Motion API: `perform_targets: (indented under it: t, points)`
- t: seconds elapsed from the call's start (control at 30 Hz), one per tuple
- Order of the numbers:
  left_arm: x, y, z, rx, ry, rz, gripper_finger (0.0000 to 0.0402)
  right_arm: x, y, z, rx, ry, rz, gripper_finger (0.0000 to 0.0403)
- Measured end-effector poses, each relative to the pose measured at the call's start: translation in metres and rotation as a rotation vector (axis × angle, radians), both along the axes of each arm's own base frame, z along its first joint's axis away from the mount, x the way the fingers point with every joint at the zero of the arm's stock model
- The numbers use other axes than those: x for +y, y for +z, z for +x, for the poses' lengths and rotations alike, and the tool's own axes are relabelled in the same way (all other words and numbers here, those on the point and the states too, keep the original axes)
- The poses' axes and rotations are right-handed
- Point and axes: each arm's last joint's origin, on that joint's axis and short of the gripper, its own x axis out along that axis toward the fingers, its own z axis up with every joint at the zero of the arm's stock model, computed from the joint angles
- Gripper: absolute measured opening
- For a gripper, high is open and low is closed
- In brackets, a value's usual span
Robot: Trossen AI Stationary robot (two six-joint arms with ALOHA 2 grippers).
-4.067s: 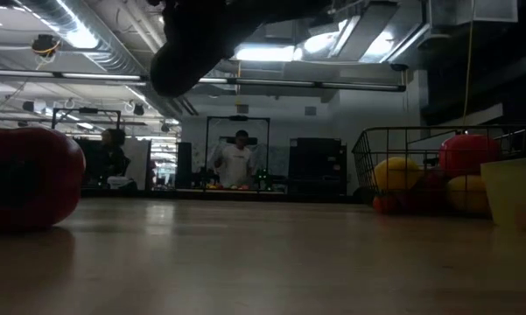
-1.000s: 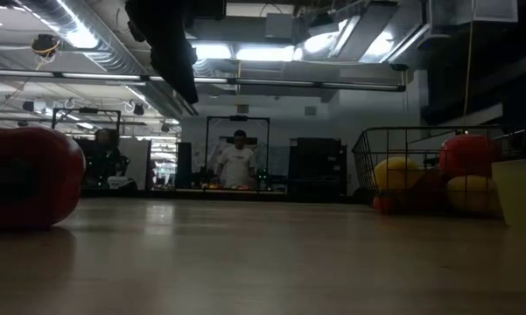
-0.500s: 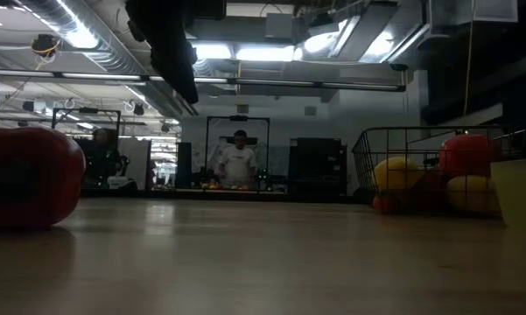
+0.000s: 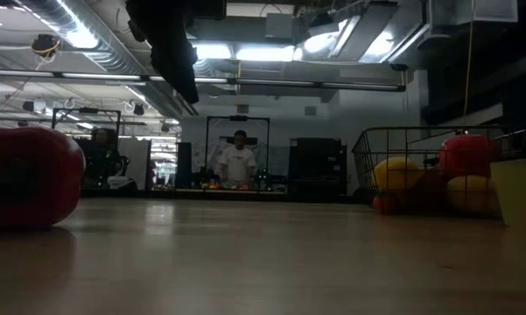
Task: Sort produce into baskets
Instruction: Put the eggplant into the yellow bin, then put the green mushroom into the yellow bin
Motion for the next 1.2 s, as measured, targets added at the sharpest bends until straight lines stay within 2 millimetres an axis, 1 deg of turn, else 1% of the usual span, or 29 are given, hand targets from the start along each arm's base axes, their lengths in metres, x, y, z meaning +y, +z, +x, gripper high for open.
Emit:
perform_targets:
  t: [0.27,0.33,0.43,0.63,0.73,0.87,1.07,1.2]
  points:
    - [0.0,0.0,0.0,0.0,0.0,0.0,0.0278,-0.002,-0.001,-0.002,0.018,-0.001,-0.025,0.012]
    - [0.0,0.0,-0.001,0.006,-0.001,0.002,0.0278,-0.003,-0.001,-0.002,0.024,-0.007,-0.034,0.0126]
    - [0.0,-0.001,-0.002,0.027,-0.001,0.006,0.0278,-0.003,-0.004,-0.002,0.044,-0.022,-0.065,0.0153]
    - [0.002,-0.005,-0.011,0.128,-0.014,0.03,0.0278,0.002,-0.013,0.002,0.077,-0.024,-0.113,0.0228]
    - [0.003,-0.007,-0.018,0.207,-0.039,0.055,0.0278,0.004,-0.016,0.004,0.083,-0.023,-0.124,0.0258]
    - [0.009,-0.01,-0.034,0.371,-0.039,0.083,0.0278,0.004,-0.017,0.004,0.075,-0.024,-0.133,0.0281]
    - [0.019,-0.012,-0.061,0.67,-0.029,0.124,0.0278,0.004,-0.017,0.005,0.07,-0.024,-0.127,0.0288]
    - [0.023,-0.02,-0.076,0.819,-0.065,0.145,0.0278,0.004,-0.017,0.005,0.069,-0.024,-0.126,0.0287]
